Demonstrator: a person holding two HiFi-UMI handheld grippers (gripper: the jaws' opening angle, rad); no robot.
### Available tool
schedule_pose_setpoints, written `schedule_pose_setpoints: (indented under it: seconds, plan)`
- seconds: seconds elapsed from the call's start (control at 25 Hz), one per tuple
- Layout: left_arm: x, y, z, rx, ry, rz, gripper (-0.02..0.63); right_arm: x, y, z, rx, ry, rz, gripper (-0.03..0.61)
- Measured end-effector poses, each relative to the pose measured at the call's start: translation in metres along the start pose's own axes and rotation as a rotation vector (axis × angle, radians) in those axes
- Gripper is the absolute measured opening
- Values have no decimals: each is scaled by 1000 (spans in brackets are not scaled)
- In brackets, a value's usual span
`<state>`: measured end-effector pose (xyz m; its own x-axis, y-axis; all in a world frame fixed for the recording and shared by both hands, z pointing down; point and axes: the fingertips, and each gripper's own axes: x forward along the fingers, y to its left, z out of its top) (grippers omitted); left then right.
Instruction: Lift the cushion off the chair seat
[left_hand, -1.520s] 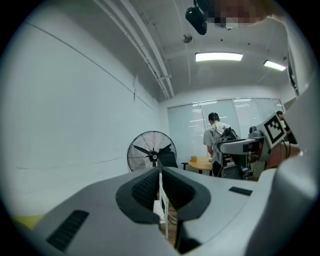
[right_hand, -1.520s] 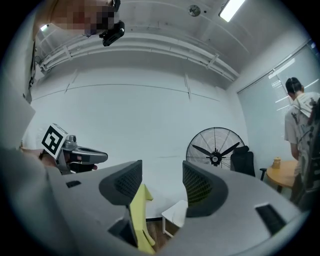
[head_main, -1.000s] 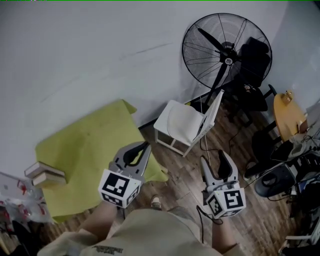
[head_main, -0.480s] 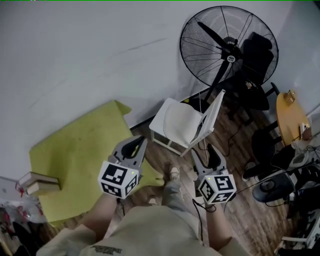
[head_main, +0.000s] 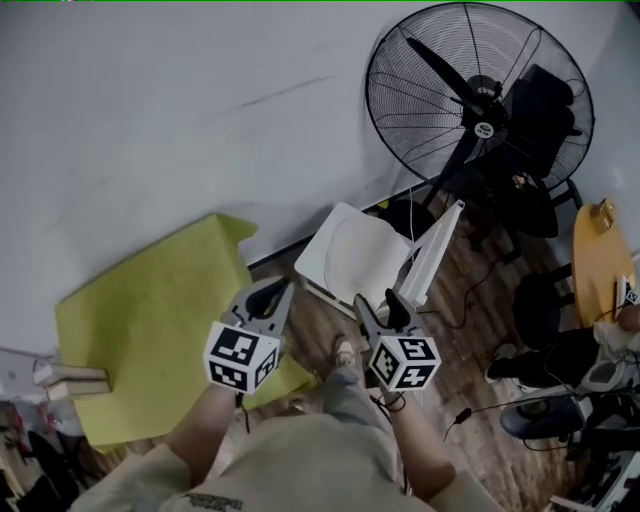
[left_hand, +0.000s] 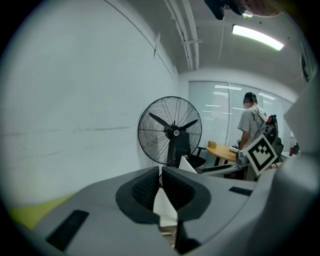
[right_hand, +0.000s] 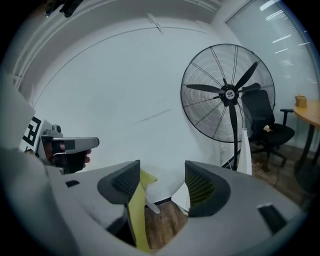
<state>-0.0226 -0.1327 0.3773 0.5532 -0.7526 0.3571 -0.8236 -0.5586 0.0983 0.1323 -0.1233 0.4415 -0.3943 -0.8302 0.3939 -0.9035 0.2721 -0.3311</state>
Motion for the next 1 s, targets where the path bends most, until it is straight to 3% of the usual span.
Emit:
schedule_pose_setpoints:
  seconds: [0.28, 0.68, 0.88, 1.0]
  plan:
    - [67, 27, -15, -34, 71, 69, 32, 80, -28, -11, -27, 62, -9, 282]
    - [160, 77, -56, -103, 182, 171, 32, 192, -124, -60, 97, 242, -126, 310]
    - [193, 98, -80, -126, 236, 197, 32, 227, -146, -91, 221, 297, -175, 322]
    - [206, 104, -101, -146, 267, 195, 32, 239, -153, -111, 232, 320, -187, 327]
